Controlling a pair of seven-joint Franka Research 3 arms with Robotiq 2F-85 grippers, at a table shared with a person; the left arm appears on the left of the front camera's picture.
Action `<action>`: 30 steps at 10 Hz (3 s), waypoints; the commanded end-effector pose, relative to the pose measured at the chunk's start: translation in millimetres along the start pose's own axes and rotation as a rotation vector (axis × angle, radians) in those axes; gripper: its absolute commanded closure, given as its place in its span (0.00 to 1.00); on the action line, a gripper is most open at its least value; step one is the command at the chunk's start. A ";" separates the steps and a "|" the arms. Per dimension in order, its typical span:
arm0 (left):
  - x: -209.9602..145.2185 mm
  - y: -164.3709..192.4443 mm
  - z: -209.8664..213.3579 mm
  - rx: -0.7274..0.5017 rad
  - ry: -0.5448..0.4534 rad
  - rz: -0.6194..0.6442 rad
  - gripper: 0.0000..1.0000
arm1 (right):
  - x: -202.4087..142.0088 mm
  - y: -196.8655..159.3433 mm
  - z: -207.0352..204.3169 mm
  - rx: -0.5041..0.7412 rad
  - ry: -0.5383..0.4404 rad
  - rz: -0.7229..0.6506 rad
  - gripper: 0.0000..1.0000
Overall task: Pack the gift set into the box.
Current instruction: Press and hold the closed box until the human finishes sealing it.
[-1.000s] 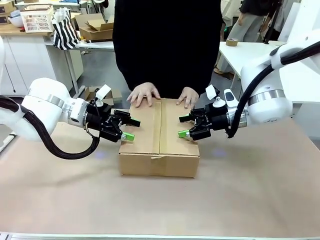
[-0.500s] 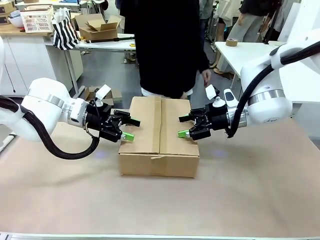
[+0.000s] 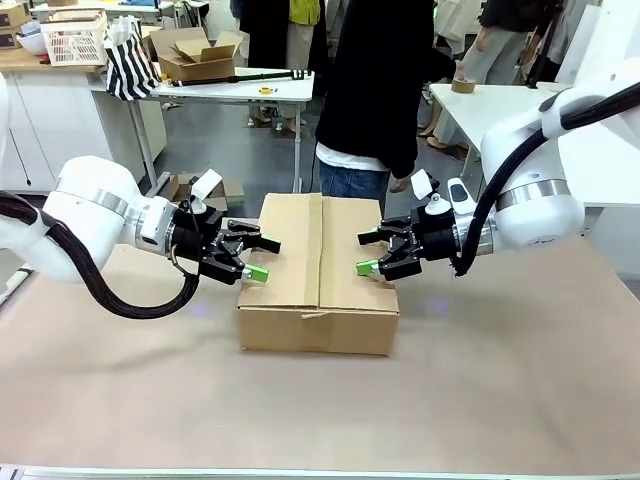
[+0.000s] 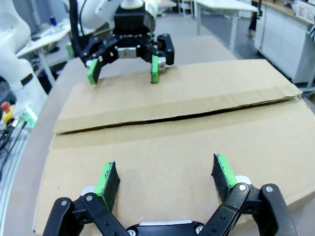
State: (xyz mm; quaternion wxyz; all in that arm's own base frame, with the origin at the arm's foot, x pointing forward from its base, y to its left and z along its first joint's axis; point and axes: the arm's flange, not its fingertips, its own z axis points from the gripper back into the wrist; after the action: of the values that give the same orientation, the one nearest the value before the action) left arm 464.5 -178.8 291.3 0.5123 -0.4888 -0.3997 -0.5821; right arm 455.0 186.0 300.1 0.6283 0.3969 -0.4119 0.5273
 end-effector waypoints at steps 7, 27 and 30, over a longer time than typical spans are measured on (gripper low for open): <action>0.5 -0.6 0.3 -0.005 -0.007 -0.013 0.00 | -1.8 0.7 -0.3 -0.004 0.007 -0.003 0.00; 0.5 -0.6 0.3 -0.005 -0.007 -0.013 0.00 | -1.8 0.7 -0.3 -0.004 0.007 -0.003 0.00; 0.5 -0.6 0.3 -0.005 -0.007 -0.013 0.00 | -1.8 0.7 -0.3 -0.004 0.007 -0.003 0.00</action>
State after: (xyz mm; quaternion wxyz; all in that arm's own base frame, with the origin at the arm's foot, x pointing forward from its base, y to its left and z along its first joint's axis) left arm 464.5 -178.8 291.4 0.5122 -0.4888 -0.3997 -0.5822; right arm 455.0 186.0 300.1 0.6283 0.3969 -0.4119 0.5273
